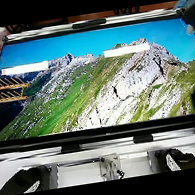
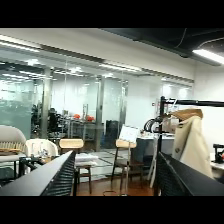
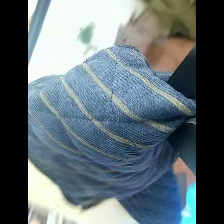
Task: Fold the shirts.
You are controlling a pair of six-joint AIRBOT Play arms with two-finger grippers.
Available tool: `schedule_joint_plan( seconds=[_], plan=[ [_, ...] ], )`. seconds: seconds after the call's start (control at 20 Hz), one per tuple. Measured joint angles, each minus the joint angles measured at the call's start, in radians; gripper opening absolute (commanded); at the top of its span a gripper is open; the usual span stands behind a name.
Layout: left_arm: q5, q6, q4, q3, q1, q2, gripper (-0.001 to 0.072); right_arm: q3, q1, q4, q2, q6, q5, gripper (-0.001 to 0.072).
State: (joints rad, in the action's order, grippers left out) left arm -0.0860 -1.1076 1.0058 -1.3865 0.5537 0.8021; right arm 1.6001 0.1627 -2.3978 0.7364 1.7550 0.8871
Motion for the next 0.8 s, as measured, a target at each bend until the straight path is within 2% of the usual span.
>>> schedule_joint_plan(
  seconds=[0.35,0.8],
  plan=[
    [0.000,0.000,0.000,0.000,-0.043,-0.003,0.0592,-0.001,0.261,-0.011,0.204,0.207,-0.208,0.0105],
    [-0.032,-0.018,0.000,0.000,-0.048,-0.001,0.0591,0.000,0.585,-0.032,0.312,0.290,-0.457,0.0105]
  ],
)
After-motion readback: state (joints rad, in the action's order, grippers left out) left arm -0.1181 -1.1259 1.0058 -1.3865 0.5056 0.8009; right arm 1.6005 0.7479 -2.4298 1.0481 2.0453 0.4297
